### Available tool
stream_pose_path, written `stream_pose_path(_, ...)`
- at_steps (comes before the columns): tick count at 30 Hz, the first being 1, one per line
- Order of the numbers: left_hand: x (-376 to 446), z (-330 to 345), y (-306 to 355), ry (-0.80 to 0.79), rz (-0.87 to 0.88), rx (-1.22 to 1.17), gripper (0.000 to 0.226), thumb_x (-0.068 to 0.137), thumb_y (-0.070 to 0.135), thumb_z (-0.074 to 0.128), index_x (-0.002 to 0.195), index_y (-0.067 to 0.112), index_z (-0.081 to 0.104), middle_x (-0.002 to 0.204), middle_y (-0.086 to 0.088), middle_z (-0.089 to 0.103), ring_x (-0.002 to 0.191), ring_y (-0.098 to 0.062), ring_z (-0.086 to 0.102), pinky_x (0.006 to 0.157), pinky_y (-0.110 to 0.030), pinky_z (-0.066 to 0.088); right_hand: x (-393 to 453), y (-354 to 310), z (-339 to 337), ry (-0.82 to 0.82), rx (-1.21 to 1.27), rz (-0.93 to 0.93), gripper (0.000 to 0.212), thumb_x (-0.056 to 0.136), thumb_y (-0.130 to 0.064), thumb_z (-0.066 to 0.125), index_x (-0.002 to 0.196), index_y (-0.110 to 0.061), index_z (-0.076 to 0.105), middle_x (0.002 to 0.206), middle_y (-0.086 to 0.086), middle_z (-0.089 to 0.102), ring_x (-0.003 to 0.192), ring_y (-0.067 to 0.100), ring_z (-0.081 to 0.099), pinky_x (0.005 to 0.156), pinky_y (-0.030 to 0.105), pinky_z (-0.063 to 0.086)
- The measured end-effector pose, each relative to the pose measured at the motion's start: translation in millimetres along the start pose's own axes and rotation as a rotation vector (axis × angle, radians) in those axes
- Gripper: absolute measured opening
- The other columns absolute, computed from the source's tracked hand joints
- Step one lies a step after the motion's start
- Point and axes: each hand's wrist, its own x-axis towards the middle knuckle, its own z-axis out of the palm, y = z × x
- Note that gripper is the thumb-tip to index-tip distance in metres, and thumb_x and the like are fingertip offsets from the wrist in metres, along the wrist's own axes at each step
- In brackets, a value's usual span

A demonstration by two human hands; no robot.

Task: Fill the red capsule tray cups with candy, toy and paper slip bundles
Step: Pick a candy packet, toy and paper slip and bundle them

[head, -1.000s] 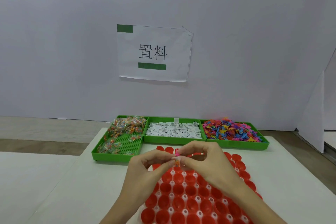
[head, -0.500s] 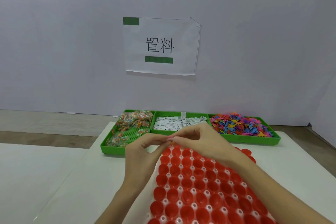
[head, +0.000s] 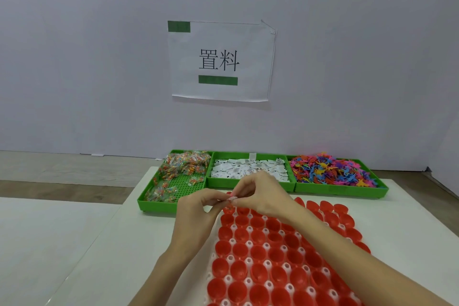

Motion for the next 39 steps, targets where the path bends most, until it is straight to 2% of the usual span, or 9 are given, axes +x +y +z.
stream_pose_path(10,-3,3,-2,0.018,0.019,0.052,0.021,0.079,0.013,0.085,0.086,0.033,0.082,0.082,0.026,0.074,0.082,0.003,0.071,0.077,-0.007,0.048,2,-1,11,0.038,-0.129,-0.011,0.008,0.081,-0.015,0.084,0.088,-0.017,0.081,0.084,-0.004,0.078,0.072,-0.003,0.068,0.069,0.007,0.052)
stream_pose_path(14,-6,4,-3,0.011,0.048,0.129,0.021,0.078,0.012,0.086,0.087,0.030,0.083,0.079,0.027,0.073,0.080,0.007,0.069,0.076,-0.005,0.048,5,-5,14,0.016,-0.217,-0.026,0.005,0.085,-0.011,0.079,0.090,-0.014,0.080,0.087,0.000,0.078,0.082,0.009,0.071,0.080,0.020,0.057)
stream_pose_path(19,-4,2,-3,-0.047,0.139,0.264,0.017,0.078,0.007,0.085,0.086,0.021,0.084,0.082,0.013,0.077,0.076,0.000,0.070,0.074,-0.023,0.057,8,-10,25,0.018,-0.348,-0.049,0.010,0.085,-0.004,0.074,0.087,-0.014,0.076,0.089,0.000,0.074,0.082,0.010,0.065,0.081,0.024,0.056)
stream_pose_path(21,-2,1,-3,-0.074,0.166,0.299,0.016,0.080,0.005,0.084,0.086,0.020,0.084,0.082,0.011,0.077,0.075,-0.004,0.070,0.074,-0.025,0.057,10,-11,26,0.024,-0.383,-0.056,0.010,0.085,-0.003,0.074,0.086,-0.013,0.076,0.089,0.000,0.074,0.080,0.009,0.060,0.079,0.023,0.053)
stream_pose_path(25,0,0,-4,-0.090,0.197,0.297,0.015,0.084,0.002,0.079,0.089,0.016,0.083,0.090,0.008,0.073,0.079,-0.005,0.066,0.075,-0.013,0.049,10,-12,18,-0.014,-0.374,-0.070,0.010,0.088,-0.006,0.074,0.092,-0.013,0.081,0.092,0.000,0.077,0.084,0.008,0.066,0.080,0.021,0.055)
stream_pose_path(30,-1,1,-4,-0.109,0.202,0.310,0.017,0.084,-0.001,0.079,0.094,0.012,0.082,0.088,0.005,0.072,0.077,-0.008,0.066,0.073,-0.015,0.049,10,-12,13,-0.055,-0.367,-0.082,0.015,0.092,-0.007,0.071,0.102,-0.012,0.081,0.101,0.002,0.078,0.096,0.012,0.070,0.085,0.018,0.051)
stream_pose_path(34,-3,3,-3,-0.094,0.171,0.327,0.021,0.078,0.000,0.084,0.090,0.017,0.084,0.082,0.007,0.073,0.071,-0.003,0.064,0.069,-0.008,0.045,11,-11,16,-0.030,-0.362,-0.076,0.010,0.090,-0.009,0.074,0.097,-0.012,0.080,0.097,0.002,0.077,0.091,0.013,0.071,0.086,0.024,0.057)
stream_pose_path(37,-3,3,-2,-0.101,0.170,0.323,0.023,0.077,0.001,0.085,0.089,0.020,0.084,0.082,0.008,0.075,0.071,0.001,0.062,0.068,-0.002,0.042,16,-11,19,-0.009,-0.362,-0.040,0.006,0.088,-0.011,0.076,0.092,-0.012,0.081,0.092,0.001,0.077,0.087,0.011,0.070,0.081,0.022,0.056)
stream_pose_path(39,-2,2,-2,-0.126,0.199,0.337,0.020,0.082,0.001,0.081,0.092,0.018,0.084,0.083,0.005,0.074,0.071,-0.006,0.066,0.065,-0.009,0.048,20,-11,20,-0.004,-0.363,-0.009,0.006,0.086,-0.009,0.077,0.089,-0.012,0.081,0.090,0.000,0.077,0.086,0.011,0.069,0.080,0.022,0.057)
